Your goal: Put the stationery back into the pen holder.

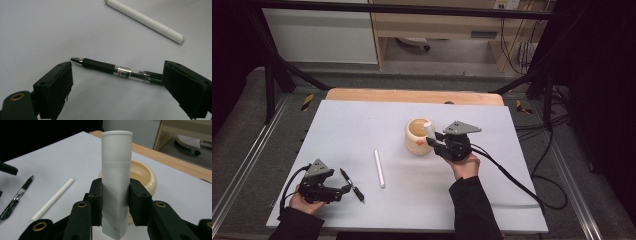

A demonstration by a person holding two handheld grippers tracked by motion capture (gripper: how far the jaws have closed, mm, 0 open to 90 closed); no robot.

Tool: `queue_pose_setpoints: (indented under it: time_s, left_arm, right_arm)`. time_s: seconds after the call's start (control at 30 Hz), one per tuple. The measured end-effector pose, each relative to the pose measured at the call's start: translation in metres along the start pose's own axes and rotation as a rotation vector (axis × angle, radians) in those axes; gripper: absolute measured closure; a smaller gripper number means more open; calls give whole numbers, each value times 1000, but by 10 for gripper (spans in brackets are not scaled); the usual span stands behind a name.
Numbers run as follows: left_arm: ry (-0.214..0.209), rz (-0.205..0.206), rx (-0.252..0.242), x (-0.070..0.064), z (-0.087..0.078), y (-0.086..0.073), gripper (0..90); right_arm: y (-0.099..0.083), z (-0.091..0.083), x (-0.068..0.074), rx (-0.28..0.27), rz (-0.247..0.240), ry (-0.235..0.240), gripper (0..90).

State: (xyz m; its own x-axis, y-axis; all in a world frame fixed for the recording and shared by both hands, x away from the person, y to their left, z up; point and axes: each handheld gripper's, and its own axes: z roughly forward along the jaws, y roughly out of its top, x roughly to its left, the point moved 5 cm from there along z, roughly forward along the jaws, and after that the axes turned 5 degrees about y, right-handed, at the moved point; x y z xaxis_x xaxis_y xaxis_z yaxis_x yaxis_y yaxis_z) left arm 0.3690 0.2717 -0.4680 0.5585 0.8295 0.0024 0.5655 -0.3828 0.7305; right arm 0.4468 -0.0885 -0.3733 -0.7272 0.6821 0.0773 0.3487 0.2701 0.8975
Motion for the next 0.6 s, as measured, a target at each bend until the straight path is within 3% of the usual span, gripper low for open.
queue_pose_setpoints:
  time_s: [0.3, 0.6]
  left_arm:
    - [-8, -1, 2, -2, 2, -1, 100]
    - [-15, 8, 11, -3, 3, -1, 100]
  right_arm:
    - [24, 12, -10, -65, 64, -16, 666]
    - [33, 33, -19, -100, 117, -28, 666]
